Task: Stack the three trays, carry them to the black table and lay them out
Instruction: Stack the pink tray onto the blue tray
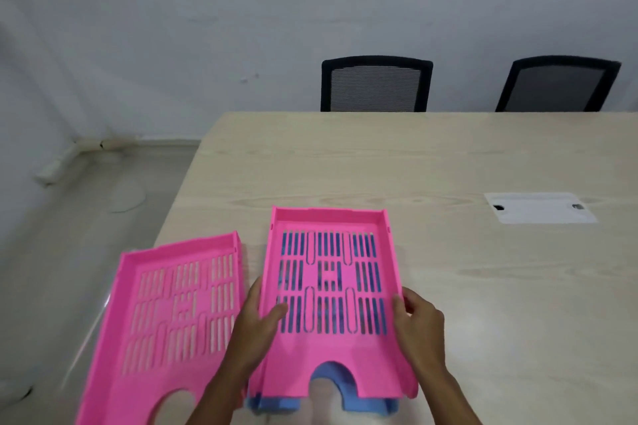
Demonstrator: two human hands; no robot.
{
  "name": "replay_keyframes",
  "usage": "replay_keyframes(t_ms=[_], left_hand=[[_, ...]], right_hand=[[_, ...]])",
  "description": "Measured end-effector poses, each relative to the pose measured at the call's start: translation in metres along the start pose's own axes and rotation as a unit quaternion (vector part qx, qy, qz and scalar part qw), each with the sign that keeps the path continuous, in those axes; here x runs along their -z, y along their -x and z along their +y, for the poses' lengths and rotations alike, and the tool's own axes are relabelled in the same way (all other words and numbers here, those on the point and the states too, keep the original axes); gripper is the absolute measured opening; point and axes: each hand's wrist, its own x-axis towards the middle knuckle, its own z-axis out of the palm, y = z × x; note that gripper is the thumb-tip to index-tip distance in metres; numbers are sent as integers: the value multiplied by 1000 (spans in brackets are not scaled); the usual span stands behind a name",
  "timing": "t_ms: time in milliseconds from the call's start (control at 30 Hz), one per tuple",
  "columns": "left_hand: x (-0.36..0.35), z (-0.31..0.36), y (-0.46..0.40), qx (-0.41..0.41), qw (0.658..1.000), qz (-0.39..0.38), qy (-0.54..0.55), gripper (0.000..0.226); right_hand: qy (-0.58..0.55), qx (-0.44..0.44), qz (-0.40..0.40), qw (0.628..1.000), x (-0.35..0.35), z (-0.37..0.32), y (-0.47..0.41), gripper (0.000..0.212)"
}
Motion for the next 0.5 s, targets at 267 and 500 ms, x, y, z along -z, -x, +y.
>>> replay_keyframes(t_ms=[267, 500], left_hand=[[-2, -18, 0, 28, 999, -10, -37, 76], [-1, -21, -1, 25, 998, -6, -49, 76]], right_hand=[[19, -13, -15, 1000, -11, 14, 6, 27], [25, -12, -16, 999, -14, 14, 7, 27]])
